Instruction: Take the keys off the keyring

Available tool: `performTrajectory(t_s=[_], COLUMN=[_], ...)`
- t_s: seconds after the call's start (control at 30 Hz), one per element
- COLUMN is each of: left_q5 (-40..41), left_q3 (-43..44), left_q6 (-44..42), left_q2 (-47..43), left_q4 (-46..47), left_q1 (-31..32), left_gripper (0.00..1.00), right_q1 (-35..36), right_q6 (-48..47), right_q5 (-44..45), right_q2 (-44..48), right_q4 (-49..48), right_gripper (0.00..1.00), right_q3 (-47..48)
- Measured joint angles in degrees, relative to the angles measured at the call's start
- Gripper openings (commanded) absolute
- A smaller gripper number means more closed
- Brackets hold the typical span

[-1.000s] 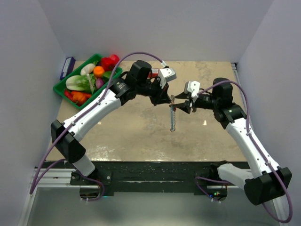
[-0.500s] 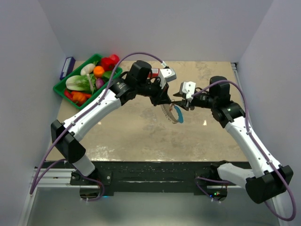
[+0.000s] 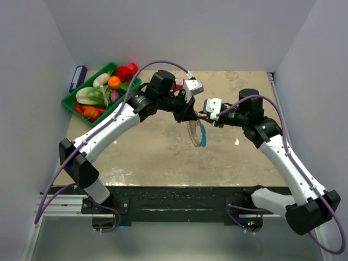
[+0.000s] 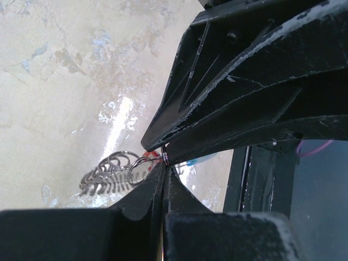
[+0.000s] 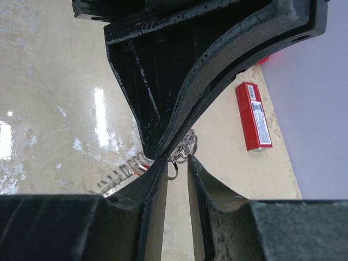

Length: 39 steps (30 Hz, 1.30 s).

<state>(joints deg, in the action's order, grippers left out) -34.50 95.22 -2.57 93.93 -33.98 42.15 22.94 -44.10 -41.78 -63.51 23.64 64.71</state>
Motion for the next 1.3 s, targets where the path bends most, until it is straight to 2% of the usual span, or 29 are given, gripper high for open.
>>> performTrajectory(t_s=[0.1,0.23,0.47,0.53,0.57,0.67,0.87,1.1,1.3], left_q5=[0.04,0.31,0.46,0.48,0.52,0.50,-0.28,-2.27,-5.11], left_q3=[0.00,0.00,-0.02,-0.02,-0.02,-0.02,0.02,0.96,1.44], left_q6=[0.00,0.00,-0.02,-0.02,-0.02,0.09,0.46,0.48,1.07], left_q2=[0.00,0.00,0.00,0.00,0.00,0.00,-1.53,-5.64,-8.20], left_q4=[-0.09,-0.35,-1.40,-1.36,-1.31,-1.25,0.07,1.79,3.76], left_q1=[0.00,-0.02,-0.11,-0.13,-0.15,-0.28,-1.14,-3.67,-6.01], left_gripper=[0.00,0.00,0.00,0.06,0.14,0.29,0.41,0.42,0.40], right_q1=[0.31,0.76,1.44,1.46,1.46,1.49,1.38,-2.08,-9.70], right_q6=[-1.05,-2.14,-2.58,-1.49,-0.79,3.26,12.94,26.23,44.46], right_q5=[0.33,0.44,0.81,1.03,1.11,1.36,0.61,-5.53,-14.75], right_q2=[-0.11,-0.39,-1.03,-0.94,-0.79,0.66,1.68,1.66,1.33], right_q4=[0.61,1.49,2.62,2.12,1.57,-1.46,-7.54,-16.76,-32.63], right_gripper=[0.17,0.00,0.00,0.00,0.00,0.00,0.00,0.00,0.00], right_q3=[0.11,0.37,0.85,0.72,0.44,-1.86,-3.63,-4.79,-7.48])
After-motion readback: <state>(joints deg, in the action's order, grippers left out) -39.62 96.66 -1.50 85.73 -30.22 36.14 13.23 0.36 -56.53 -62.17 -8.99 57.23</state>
